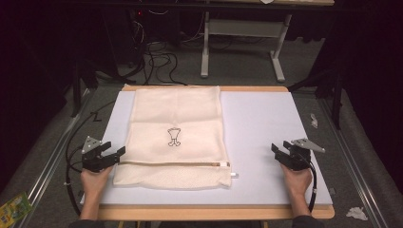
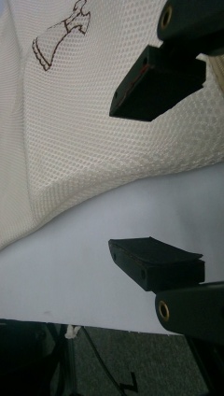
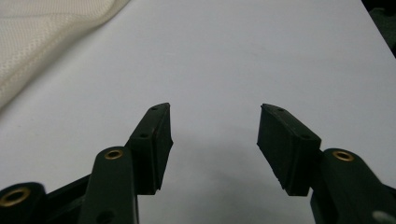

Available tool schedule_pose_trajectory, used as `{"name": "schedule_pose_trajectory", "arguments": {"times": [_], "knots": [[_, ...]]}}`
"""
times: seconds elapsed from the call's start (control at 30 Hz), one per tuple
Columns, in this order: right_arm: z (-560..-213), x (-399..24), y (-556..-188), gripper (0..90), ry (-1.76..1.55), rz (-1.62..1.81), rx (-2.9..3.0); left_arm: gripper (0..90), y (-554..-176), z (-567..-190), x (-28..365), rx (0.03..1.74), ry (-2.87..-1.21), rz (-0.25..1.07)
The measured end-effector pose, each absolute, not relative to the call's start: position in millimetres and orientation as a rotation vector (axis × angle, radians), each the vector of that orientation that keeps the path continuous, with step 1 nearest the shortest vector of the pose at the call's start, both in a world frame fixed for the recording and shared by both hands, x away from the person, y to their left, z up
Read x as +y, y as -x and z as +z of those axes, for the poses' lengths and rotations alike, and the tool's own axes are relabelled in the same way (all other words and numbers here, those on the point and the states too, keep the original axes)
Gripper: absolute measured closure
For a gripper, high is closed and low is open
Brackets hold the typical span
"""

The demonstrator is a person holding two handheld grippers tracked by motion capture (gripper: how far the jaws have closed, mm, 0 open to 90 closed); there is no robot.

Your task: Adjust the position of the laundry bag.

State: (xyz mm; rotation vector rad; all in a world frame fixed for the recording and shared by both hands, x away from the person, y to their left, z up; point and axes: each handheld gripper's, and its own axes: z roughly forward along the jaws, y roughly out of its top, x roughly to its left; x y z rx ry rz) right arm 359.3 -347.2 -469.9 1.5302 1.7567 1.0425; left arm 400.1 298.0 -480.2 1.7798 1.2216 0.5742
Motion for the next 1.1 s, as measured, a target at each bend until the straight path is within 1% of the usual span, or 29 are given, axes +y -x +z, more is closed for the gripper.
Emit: {"name": "schedule_pose_trajectory", "arguments": {"times": [0.23,0.3,0.53,0.6,0.67,0.73,0.83,0.9,1.03,1.1], "knots": [[-472.8,-334.6,-362.8,48.2,-1.559,1.071,1.806,28.9,-403.1,-476.6,289.7,1.227,-1.791,0.517],[-472.5,-331.5,-363.6,47.4,-1.566,1.081,1.827,27.6,-404.2,-476.1,288.9,1.229,-1.799,0.501],[-465.9,-319.6,-366.6,43.4,-1.544,1.098,1.854,28.6,-403.5,-473.4,291.7,1.247,-1.802,0.466],[-465.4,-314.2,-366.8,43.2,-1.538,1.114,1.888,32.0,-403.0,-474.1,291.0,1.249,-1.816,0.449],[-464.8,-308.2,-367.3,42.5,-1.548,1.121,1.919,33.3,-403.7,-475.0,288.1,1.268,-1.860,0.453],[-463.7,-303.3,-368.8,44.0,-1.544,1.174,1.964,33.7,-404.3,-475.9,285.8,1.265,-1.899,0.449],[-462.8,-294.6,-369.3,46.4,-1.525,1.205,2.000,33.4,-404.5,-475.8,285.8,1.286,-1.902,0.432],[-463.5,-288.4,-371.3,47.1,-1.521,1.202,2.031,36.3,-403.9,-475.6,285.4,1.292,-1.900,0.445],[-465.5,-276.2,-372.8,49.0,-1.500,1.176,2.077,38.4,-402.2,-475.1,278.4,1.291,-1.930,0.500],[-466.1,-270.7,-374.7,50.0,-1.495,1.170,2.094,40.0,-403.1,-473.4,275.6,1.281,-1.943,0.489]]}}
